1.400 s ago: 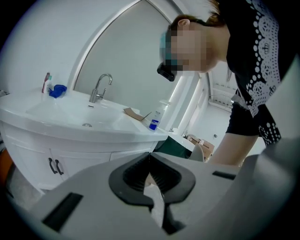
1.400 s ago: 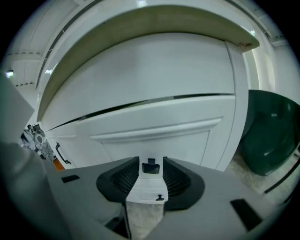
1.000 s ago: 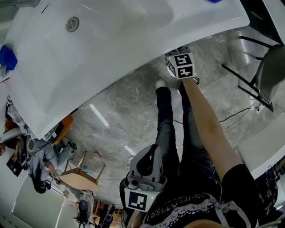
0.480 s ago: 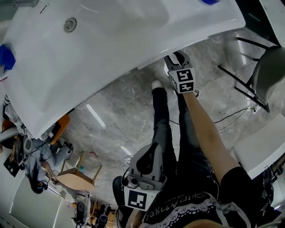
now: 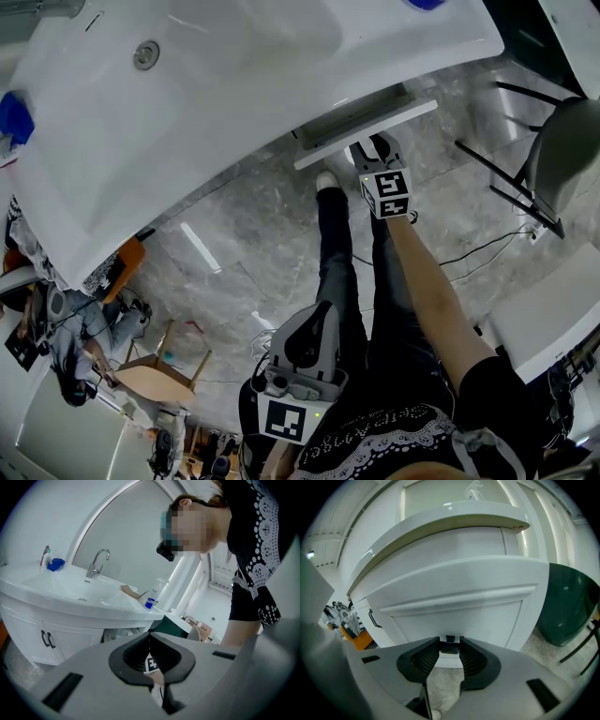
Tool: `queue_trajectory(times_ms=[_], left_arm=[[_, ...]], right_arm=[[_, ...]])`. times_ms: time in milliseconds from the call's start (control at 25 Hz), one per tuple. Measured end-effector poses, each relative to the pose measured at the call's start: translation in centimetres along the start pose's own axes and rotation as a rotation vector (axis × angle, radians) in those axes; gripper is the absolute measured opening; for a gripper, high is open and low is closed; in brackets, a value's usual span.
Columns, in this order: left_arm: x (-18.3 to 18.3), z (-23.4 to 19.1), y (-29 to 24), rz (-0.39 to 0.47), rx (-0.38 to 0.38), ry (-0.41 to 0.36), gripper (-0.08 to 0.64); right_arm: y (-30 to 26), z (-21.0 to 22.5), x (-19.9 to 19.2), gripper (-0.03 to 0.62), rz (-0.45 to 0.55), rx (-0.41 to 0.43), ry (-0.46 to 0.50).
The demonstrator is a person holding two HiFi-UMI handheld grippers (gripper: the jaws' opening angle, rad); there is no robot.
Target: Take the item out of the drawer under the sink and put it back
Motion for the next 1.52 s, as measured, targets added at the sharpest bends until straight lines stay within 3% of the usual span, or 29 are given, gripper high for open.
queue_trajectory(times_ms=[600, 1080, 1280, 1400, 1520], left_arm=[[-1.3, 0.9, 0.8, 0.008, 0.0, 0.008, 0.006], [-1.0, 0.8, 1.8, 0.04, 0.051, 0.019, 0.006], [0.1, 0.8, 1.8, 0.078, 0.038, 0.006, 0.006], [1.2, 0.6, 1.6, 0.11, 0.034, -0.017, 0.006], [2.6, 1.0, 1.3, 0.142, 0.023, -0.052, 0.006]], right_arm=[[2.2, 0.8, -1.2, 0.132, 0.03, -0.014, -0.004], [1.8, 0.3, -1.0, 0.133, -0.001, 0.0, 0.008], [3.2, 0.2, 0.9, 0.132, -0.062, 0.015, 0.094], [6.0, 0.0, 3.5, 0.03, 0.0, 0.006, 0.045], [9.3, -0.4, 7.2, 0.018, 0.061, 0.028, -0.003]])
Point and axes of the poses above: the fingertips, and each gripper's own axes: y backward along the fingers, z to its right, x out of its top, the point moved 8 cm from there along y, backward along the fingers, and after that the axes turned 13 degrees about z, right-handed, at the moved point
